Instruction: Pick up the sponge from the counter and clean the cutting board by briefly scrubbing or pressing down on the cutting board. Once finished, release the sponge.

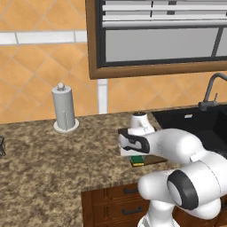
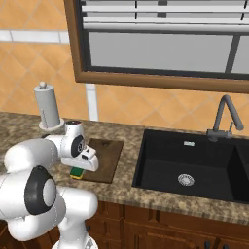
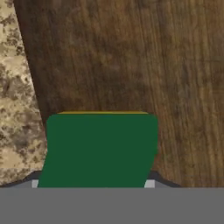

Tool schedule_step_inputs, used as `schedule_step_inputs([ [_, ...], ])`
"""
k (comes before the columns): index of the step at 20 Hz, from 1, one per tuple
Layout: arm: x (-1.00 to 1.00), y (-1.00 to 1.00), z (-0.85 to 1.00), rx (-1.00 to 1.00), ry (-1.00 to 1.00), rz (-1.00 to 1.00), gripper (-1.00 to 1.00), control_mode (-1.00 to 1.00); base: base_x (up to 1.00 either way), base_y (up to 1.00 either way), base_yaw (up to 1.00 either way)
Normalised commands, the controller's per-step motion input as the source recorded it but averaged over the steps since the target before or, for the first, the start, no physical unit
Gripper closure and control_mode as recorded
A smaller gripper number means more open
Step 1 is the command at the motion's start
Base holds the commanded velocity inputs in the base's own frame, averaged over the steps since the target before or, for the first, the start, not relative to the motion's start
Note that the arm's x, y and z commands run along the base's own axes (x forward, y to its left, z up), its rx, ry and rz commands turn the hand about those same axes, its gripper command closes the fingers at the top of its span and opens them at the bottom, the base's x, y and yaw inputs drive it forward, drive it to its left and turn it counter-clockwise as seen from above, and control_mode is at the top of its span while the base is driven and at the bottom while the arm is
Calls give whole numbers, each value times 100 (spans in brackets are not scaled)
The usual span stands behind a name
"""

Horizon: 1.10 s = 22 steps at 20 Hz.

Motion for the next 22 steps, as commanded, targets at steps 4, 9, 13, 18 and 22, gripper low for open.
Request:
schedule_step_inputs([
  [4, 0, -100, 0, 0, 2, 0, 100, -100, 0, 0, 0],
  [9, 0, -92, 0, 3, 0, 0, 100, -100, 0, 0, 0],
  [13, 0, -94, -10, 0, 0, 0, 100, -100, 0, 0, 0],
  [18, 19, -41, 0, 4, 0, 0, 100, -100, 0, 0, 0],
  [22, 50, 24, 0, 1, 0, -5, 100, -100, 0, 0, 0],
])
